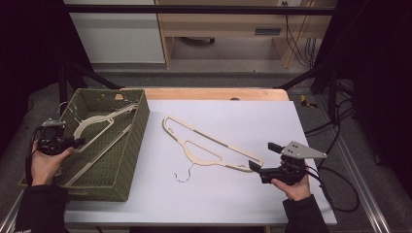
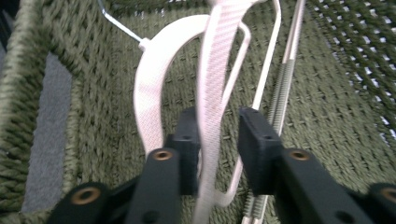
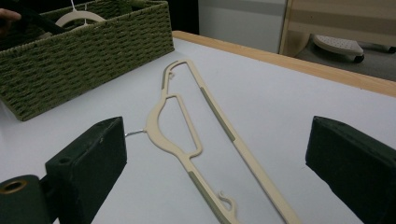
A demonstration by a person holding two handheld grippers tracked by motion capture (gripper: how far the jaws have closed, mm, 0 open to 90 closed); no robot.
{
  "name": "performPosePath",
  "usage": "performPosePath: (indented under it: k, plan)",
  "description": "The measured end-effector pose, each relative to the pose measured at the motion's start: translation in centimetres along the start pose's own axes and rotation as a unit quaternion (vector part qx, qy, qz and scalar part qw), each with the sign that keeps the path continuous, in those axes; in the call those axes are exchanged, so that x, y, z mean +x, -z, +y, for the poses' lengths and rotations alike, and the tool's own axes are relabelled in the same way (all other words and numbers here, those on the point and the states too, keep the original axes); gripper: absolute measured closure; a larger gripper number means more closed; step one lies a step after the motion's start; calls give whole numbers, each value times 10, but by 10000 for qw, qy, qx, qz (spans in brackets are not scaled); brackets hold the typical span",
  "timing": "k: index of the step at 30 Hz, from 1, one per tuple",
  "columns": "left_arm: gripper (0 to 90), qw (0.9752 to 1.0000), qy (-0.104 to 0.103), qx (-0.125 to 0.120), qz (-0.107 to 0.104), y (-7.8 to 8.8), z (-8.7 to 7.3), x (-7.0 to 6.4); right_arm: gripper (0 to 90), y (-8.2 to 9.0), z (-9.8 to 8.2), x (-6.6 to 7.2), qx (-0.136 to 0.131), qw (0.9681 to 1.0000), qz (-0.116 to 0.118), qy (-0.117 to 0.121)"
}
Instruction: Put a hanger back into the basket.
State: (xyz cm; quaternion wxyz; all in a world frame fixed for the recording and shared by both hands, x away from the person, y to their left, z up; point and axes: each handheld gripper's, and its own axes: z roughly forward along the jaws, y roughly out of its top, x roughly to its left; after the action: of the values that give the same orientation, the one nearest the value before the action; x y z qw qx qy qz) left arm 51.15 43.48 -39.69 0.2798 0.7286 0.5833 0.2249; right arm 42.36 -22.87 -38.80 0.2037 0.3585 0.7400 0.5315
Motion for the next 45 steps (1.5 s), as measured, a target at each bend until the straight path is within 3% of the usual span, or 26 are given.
performPosePath:
  k: [7, 14, 20, 24, 27, 30, 33, 39, 44, 45]
  plan:
    - [546, 9995, 129, 267, 99, -5, -2, 3, 59, 0, 0, 1, 34, 10000, 20, 19]
    - [483, 9991, 260, 300, 118, -2, -5, 6, 59, -1, 0, 1, 15, 10000, 16, 12]
    - [453, 9996, 275, 9, 48, 12, -3, 4, 59, 0, 0, 1, 4, 10000, 8, 3]
    - [426, 9983, 201, -540, -100, 30, 2, -7, 59, 1, 1, 0, -23, 10000, -3, -8]
    - [378, 9941, 80, -1032, -326, 43, 5, -21, 58, 1, 1, 0, -50, 10000, -9, 4]
    - [338, 9872, -74, -1475, -609, 54, 7, -40, 57, 2, 1, 0, -54, 10000, -5, 0]
    - [287, 9806, -228, -1745, -866, 63, 10, -59, 57, 2, 2, 0, -72, 10000, -6, -1]
    - [188, 9623, -486, -2292, -1382, 77, 16, -108, 52, 1, 1, 1, -99, 10000, -2, 13]
    - [136, 9513, -747, -2505, -1635, 76, 16, -149, 51, 2, 1, 1, -112, 9999, 33, 18]
    - [134, 9481, -797, -2551, -1722, 75, 15, -159, 50, 3, 1, 1, -131, 9999, 38, 14]
